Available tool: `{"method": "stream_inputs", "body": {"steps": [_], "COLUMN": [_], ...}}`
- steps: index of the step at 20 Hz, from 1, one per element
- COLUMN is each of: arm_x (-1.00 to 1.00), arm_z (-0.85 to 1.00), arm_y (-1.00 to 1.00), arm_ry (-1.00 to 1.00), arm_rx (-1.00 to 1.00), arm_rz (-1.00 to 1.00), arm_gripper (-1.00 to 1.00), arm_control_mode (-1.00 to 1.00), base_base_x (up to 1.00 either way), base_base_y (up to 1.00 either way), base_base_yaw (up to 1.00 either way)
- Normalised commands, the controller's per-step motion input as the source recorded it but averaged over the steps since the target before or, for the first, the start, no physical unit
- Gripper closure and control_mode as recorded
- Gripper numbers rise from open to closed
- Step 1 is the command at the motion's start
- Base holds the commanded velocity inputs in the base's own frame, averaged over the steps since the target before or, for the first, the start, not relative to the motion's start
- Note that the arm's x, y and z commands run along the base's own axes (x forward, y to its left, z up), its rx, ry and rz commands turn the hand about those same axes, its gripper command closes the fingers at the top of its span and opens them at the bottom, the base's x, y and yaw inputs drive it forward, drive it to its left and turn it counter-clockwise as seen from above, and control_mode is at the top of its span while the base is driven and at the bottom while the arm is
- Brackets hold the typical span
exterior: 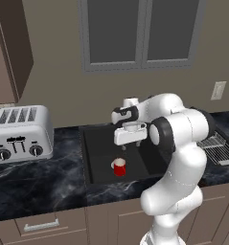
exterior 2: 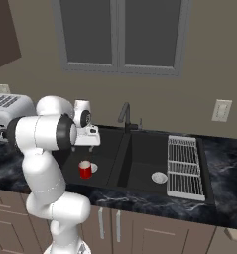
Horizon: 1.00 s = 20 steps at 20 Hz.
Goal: Move any existing items from the left basin to the right basin for drying. Then move the measuring cup from the counter to the left basin of the sink for washing.
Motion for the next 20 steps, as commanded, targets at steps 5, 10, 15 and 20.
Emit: {"method": "stream_inputs", "body": {"steps": [5, 10, 15, 20], "arm_x": [0.24, 0.21, 0.16, 0.09], "arm_z": [-0.24, -0.37, -0.36, -0.27], "arm_y": [0.00, 0.00, 0.00, 0.04], "arm_ry": [0.00, 0.00, 0.00, 0.02], "arm_rx": [0.00, 0.00, 0.00, 0.00], "arm_rz": [0.00, 0.00, 0.00, 0.00], "arm_gripper": [-1.00, -1.00, -1.00, -1.00], "arm_control_mode": [-1.00, -1.00, -1.00, -1.00], "base_base_x": [0.00, 0.00, 0.00, 0.00], "base_base_y": [0.00, 0.00, 0.00, 0.00], "base_base_yaw": [0.00, 0.00, 0.00, 0.00]}}
